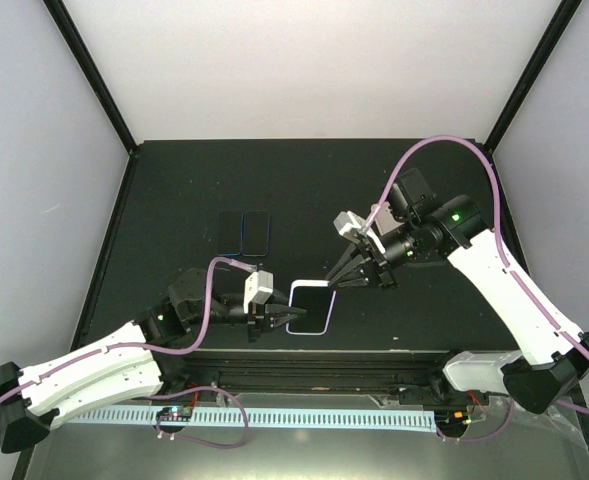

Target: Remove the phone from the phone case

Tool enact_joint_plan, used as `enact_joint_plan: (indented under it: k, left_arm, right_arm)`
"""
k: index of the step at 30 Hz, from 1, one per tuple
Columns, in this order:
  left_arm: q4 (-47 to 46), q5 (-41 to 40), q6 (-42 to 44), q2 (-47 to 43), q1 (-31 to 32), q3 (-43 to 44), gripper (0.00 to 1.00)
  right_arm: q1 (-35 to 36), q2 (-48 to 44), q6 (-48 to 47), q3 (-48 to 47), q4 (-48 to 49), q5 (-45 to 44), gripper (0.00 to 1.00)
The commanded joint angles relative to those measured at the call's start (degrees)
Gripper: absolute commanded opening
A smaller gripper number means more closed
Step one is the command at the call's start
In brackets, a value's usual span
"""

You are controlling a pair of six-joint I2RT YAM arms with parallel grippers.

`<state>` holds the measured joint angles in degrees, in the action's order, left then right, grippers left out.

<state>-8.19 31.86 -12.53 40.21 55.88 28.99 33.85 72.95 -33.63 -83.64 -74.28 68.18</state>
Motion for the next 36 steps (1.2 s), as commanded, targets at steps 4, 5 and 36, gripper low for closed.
enact_joint_plan:
  k: [4,5,36]
  left_arm:
    - [-5.30,1.31,5.44,-2.26,-0.33,1.09,0.02]
    - [-5.18,1.35,6.14,-2.44,-0.33,0.98,0.02]
    - [-1.60,7.94,12.53,-3.02,1.08,3.82,0.02]
  right_arm:
    - [0.34,2.06,0.93,2.20,0.83,4.53,0.04]
    - [0.34,2.49,1.01,2.57,0.76,5.33,0.04]
    - [0.43,17.84,-6.30,-9.68,-12.56,3.98,0.01]
